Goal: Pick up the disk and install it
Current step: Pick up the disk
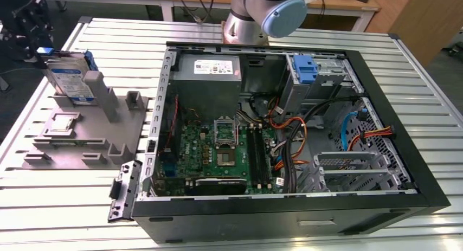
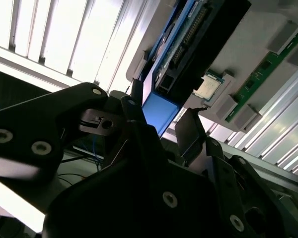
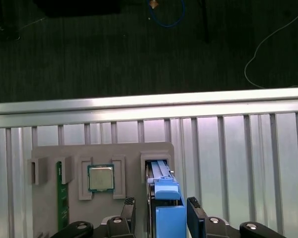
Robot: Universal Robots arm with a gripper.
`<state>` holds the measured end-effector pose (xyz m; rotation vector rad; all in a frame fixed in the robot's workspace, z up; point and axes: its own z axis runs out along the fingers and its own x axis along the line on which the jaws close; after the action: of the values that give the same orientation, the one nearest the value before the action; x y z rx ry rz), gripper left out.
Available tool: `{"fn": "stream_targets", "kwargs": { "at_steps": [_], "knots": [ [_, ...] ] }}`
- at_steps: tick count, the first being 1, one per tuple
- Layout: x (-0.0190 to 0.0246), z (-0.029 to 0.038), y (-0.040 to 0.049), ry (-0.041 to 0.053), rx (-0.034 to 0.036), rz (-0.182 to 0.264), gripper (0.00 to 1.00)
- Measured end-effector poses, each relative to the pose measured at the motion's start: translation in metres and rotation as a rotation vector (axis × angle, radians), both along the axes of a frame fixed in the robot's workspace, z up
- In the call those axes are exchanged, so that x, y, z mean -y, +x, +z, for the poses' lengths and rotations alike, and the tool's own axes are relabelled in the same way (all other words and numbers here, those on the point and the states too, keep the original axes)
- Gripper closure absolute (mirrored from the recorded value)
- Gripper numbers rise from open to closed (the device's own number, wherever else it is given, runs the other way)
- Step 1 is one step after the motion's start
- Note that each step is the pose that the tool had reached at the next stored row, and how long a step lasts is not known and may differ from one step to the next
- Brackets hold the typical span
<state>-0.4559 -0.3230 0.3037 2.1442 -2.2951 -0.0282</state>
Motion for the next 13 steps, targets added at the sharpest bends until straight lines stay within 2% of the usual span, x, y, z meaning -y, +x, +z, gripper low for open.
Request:
{"fn": "stream_targets", "kwargs": {
  "at_steps": [5,10,11,12,13],
  "knots": [
    [0.0000,-0.0076,0.0000,0.0009,0.0012,0.000,0.47],
    [0.0000,-0.0089,0.0000,0.0015,0.0012,0.000,0.49],
    [0.0000,-0.0090,0.0000,0.0015,0.0013,0.000,0.55],
    [0.0000,-0.0090,0.0000,0.0015,0.0012,0.000,0.55],
    [0.0000,-0.0091,0.0000,0.0015,0.0012,0.000,0.62]
  ]
}}
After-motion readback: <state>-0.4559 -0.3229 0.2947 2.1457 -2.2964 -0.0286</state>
